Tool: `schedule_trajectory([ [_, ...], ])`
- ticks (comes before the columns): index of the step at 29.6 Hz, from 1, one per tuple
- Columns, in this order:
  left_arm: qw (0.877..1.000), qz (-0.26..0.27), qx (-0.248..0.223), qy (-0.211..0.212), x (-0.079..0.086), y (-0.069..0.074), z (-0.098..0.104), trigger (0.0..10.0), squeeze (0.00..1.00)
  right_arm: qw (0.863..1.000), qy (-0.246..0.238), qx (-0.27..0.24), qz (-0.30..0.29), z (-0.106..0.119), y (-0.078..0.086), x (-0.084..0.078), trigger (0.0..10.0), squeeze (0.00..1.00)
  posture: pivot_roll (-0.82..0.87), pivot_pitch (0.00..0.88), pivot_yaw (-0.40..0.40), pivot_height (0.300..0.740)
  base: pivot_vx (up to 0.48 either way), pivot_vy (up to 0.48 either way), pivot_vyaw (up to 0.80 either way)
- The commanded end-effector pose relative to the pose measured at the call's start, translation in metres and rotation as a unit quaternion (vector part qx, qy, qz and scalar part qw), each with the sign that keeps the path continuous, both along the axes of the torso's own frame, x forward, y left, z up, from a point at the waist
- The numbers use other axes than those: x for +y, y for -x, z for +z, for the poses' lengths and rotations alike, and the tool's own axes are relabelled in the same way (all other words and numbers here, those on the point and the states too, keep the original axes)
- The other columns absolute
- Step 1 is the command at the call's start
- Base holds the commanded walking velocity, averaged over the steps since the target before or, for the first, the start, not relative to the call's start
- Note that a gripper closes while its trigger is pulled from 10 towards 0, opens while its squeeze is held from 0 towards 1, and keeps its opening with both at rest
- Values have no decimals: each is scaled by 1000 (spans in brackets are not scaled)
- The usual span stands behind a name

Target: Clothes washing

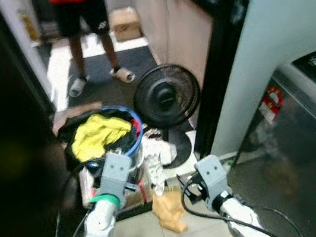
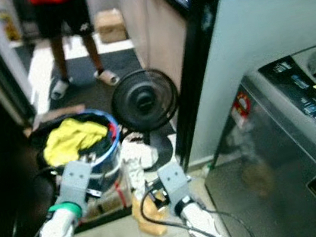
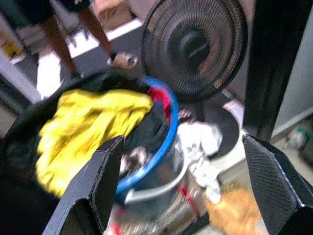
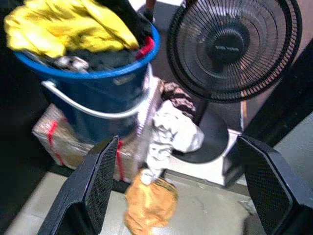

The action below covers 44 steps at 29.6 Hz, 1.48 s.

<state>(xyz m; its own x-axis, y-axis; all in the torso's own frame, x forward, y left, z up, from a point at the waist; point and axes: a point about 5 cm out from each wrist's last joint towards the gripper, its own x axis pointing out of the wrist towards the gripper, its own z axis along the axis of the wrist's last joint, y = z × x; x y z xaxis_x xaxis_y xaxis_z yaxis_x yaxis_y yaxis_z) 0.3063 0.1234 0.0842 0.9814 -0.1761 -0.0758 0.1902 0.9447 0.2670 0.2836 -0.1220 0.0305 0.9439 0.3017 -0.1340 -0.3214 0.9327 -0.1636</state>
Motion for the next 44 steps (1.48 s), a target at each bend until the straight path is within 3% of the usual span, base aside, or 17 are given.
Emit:
schedule_trajectory([
  [1,1000,-4,15,-7,-1,4,-9,10000,0,1000,1,10,-3,-4,2,-1,10000,0,76,0,20,740,480,0,0],
  [12,1000,-3,14,-8,-1,4,-10,10000,0,1000,-1,9,2,-4,0,-1,10000,0,76,0,20,740,480,0,413],
  [26,1000,1,18,-10,0,4,-12,10000,0,1000,-3,4,3,-1,-2,-1,10000,0,74,0,17,740,410,0,0],
  [44,1000,5,25,-12,-1,5,-16,10000,0,1000,-3,0,9,-1,-2,0,10000,0,73,0,17,740,44,0,0],
])
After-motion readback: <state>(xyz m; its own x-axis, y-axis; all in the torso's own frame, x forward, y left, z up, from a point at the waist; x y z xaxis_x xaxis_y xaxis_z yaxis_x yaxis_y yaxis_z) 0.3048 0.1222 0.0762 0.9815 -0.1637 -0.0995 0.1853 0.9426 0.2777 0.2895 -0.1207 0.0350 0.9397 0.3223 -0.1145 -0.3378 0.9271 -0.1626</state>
